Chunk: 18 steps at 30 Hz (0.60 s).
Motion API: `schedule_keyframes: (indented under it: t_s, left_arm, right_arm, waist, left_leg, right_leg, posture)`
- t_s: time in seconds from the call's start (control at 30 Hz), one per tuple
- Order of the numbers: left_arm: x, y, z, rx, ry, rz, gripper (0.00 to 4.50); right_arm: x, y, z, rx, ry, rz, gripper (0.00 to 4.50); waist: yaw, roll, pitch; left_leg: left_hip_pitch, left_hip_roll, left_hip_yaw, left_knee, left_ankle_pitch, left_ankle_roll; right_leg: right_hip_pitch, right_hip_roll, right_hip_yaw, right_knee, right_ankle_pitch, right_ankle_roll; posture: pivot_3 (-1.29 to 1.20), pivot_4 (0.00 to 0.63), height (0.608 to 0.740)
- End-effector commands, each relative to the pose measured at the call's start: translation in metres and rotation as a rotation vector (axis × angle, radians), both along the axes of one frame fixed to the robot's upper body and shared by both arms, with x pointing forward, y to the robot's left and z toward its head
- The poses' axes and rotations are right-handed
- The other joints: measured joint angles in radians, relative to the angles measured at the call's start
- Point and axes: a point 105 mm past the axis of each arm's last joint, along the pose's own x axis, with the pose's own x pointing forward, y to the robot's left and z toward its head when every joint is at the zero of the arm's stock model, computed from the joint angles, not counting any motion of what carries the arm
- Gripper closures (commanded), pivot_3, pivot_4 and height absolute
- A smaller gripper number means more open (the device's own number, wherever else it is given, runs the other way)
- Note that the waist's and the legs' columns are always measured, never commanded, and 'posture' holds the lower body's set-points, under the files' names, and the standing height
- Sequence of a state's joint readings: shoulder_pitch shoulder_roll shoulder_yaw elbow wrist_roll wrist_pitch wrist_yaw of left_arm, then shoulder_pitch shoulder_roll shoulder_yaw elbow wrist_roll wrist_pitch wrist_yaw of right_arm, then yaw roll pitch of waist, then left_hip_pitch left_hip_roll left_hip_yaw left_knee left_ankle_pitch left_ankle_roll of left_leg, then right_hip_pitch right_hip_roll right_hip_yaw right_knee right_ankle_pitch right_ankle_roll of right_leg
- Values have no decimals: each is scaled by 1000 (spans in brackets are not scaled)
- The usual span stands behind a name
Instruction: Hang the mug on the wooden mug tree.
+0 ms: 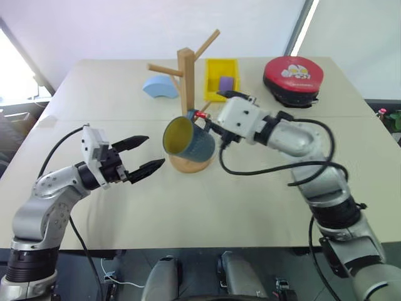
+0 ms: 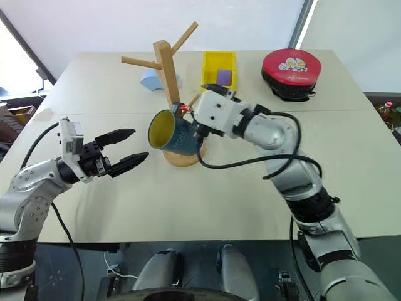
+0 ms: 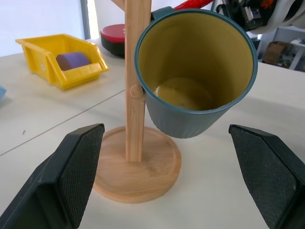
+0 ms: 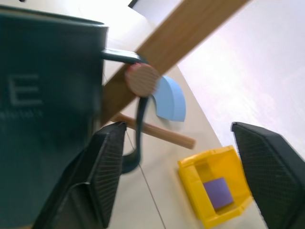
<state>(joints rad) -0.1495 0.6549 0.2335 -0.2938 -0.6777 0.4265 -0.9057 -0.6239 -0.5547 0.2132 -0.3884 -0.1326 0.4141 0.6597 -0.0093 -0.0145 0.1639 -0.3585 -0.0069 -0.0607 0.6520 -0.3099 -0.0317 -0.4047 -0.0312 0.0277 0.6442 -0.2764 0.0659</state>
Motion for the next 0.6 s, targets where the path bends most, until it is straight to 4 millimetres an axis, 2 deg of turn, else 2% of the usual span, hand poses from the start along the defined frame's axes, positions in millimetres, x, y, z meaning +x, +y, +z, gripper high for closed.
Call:
schedule_keyframes:
  t_s: [0.03,0.13,0.23,0.43,0.53,0.6]
  left_arm:
    - [4,18,5,-19,-13,91,0]
    - [16,49,-13,2,22,287,0]
    - [25,75,-27,-21,37,469,0]
    - [25,99,-60,1,64,675,0]
    - [20,103,-65,-9,62,708,0]
    - [18,102,-66,-7,57,711,0]
  right_arm:
    - [-15,-24,11,90,2,31,996]
    - [-14,-65,-6,293,133,-50,996]
    - [-12,-95,-44,427,259,-137,996]
    - [-10,-121,-102,587,376,-245,996]
    - [-10,-126,-118,612,406,-274,996]
    - [-10,-126,-122,613,409,-273,996]
  waist:
    - [-3,0,0]
    - [-5,0,0]
    - [-3,-1,0]
    - [-7,-1,0]
    - [-4,-1,0]
    - [-4,-1,0]
  left_leg:
    - [0,0,0,0,0,0]
    - [1,0,0,-2,0,0]
    - [1,0,0,-2,0,0]
    - [3,0,2,-2,0,0]
    - [2,0,2,-2,0,0]
    - [2,0,2,-1,0,0]
  right_leg:
    - [0,0,0,-1,0,0]
    - [0,0,0,-1,0,0]
    - [1,0,0,-1,0,0]
    - [1,0,2,1,0,0]
    - [0,0,2,2,0,0]
    - [0,0,2,1,0,0]
  posture:
    - [0,150,740]
    - [0,150,740]
    - [0,150,740]
    - [0,150,740]
    - [0,150,740]
    - [0,150,740]
